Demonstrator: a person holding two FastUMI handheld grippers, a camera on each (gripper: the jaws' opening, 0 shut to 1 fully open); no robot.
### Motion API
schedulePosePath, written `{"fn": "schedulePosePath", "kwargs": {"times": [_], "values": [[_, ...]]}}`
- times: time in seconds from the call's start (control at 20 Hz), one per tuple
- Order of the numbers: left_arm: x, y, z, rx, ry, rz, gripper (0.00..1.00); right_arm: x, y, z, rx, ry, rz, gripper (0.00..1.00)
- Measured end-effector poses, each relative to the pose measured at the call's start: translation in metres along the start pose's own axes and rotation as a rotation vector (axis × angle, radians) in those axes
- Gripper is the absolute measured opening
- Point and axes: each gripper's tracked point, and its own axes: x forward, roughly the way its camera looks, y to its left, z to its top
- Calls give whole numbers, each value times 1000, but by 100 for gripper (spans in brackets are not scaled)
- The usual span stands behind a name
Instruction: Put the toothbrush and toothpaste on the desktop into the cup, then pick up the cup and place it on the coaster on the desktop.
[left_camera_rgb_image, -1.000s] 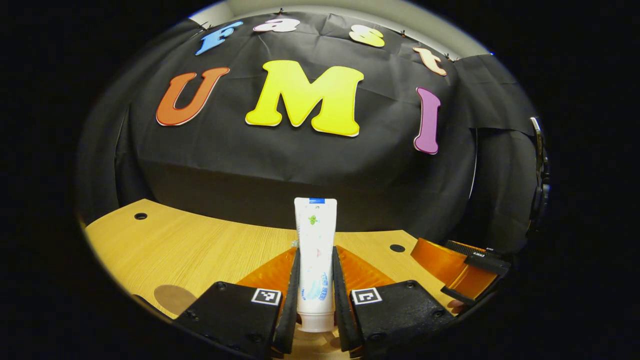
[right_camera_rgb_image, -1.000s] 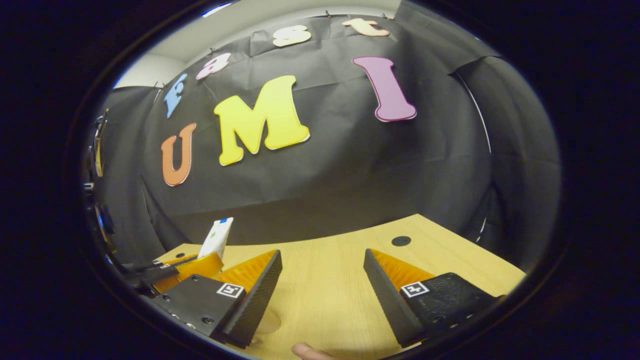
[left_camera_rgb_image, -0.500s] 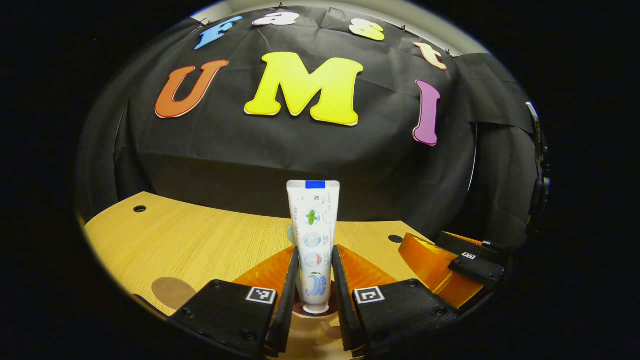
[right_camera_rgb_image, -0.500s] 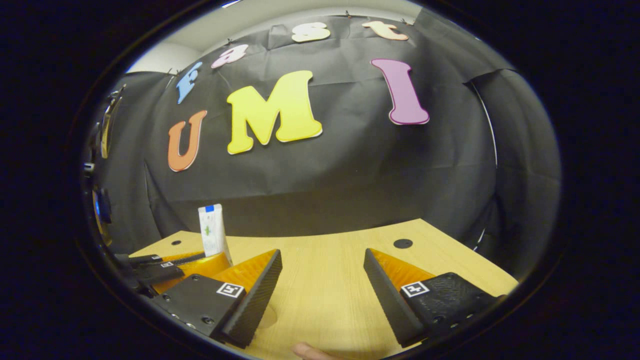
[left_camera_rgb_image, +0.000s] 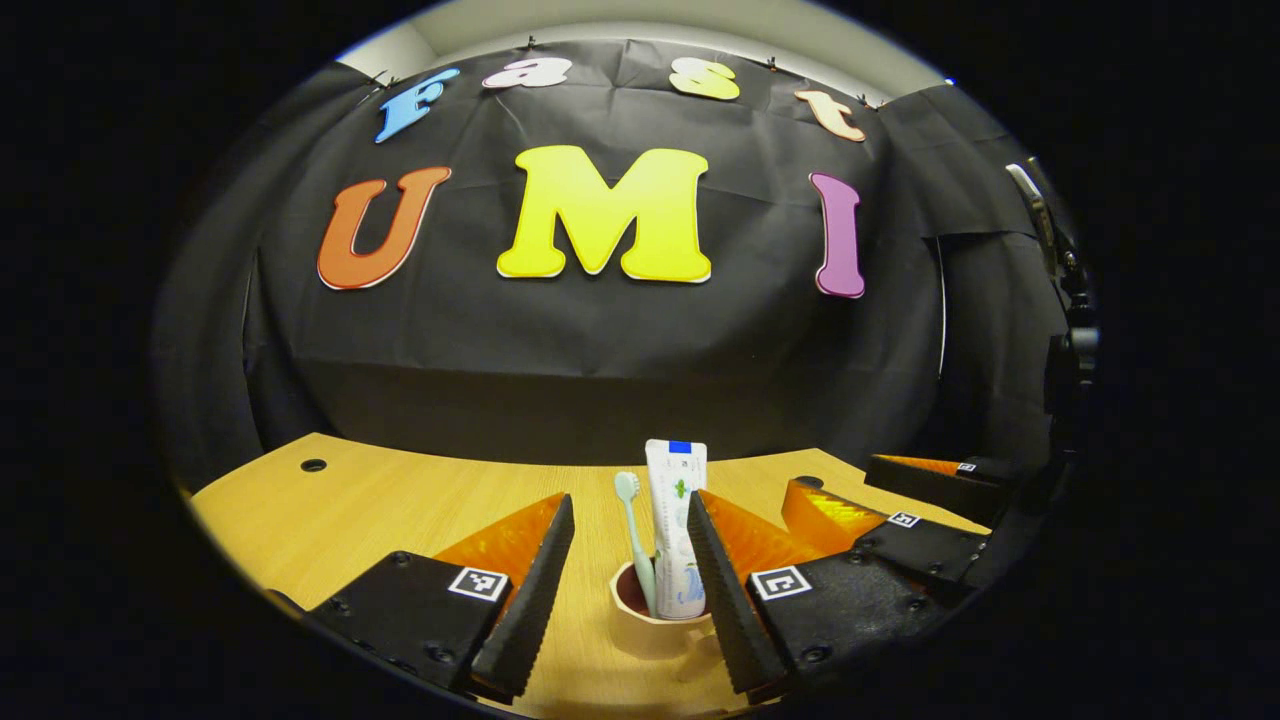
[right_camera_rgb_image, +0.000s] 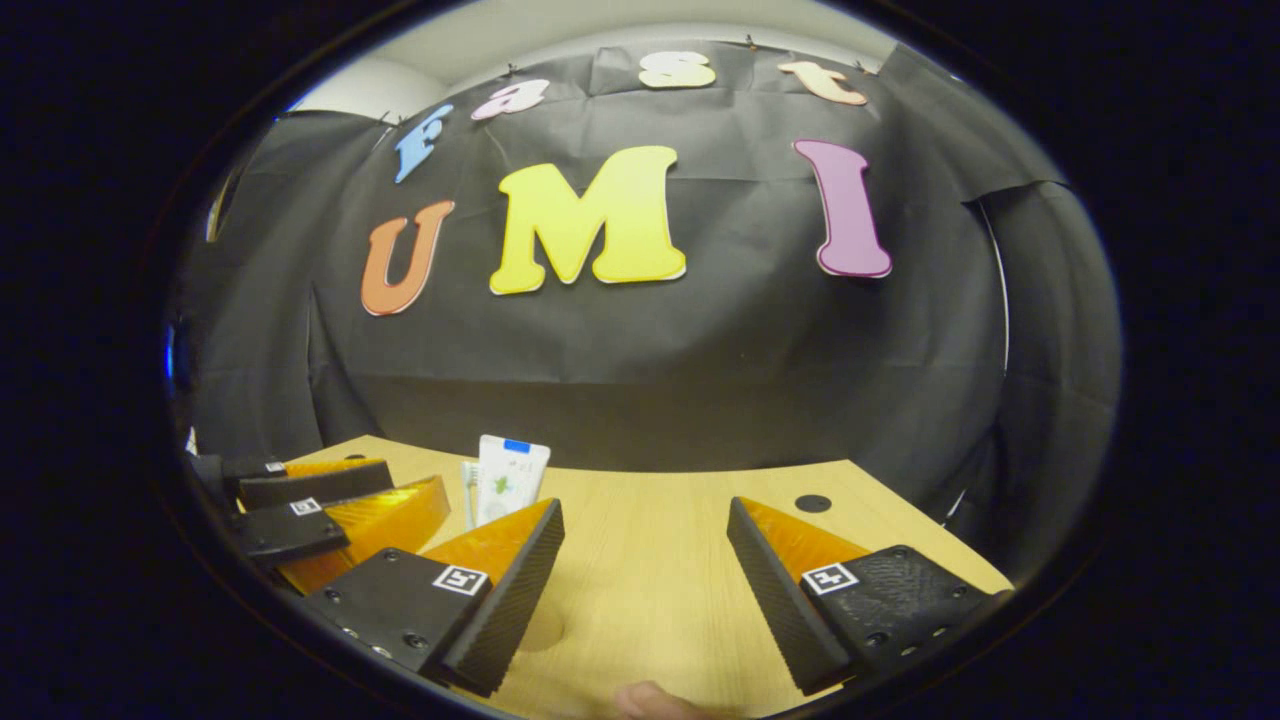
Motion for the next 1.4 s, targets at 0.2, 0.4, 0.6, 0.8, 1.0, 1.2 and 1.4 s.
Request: {"fn": "schedulePosePath", "kwargs": {"times": [0.2, 0.4, 0.6, 0.8, 1.0, 1.2, 1.4], "values": [[-18, 22, 15, 45, -60, 14, 90, -6, 20, 2, 15, 1, -7, 97], [-43, 50, 12, 24, -59, 20, 96, -18, 39, -2, -69, 26, -39, 97], [-83, 80, 11, 53, -75, 49, 96, -27, 57, -9, -61, 88, -39, 98], [-122, 100, -8, 51, -55, 50, 96, -27, 70, -17, -50, 189, -36, 98], [-157, 124, -22, 51, -24, 90, 96, -18, 87, -37, -43, 357, -15, 98], [-179, 141, -23, 47, -29, 117, 96, -8, 98, -65, -100, 550, -7, 98], [-191, 149, -30, 39, -13, 127, 96, -1, 98, -91, -141, 743, -10, 96]]}}
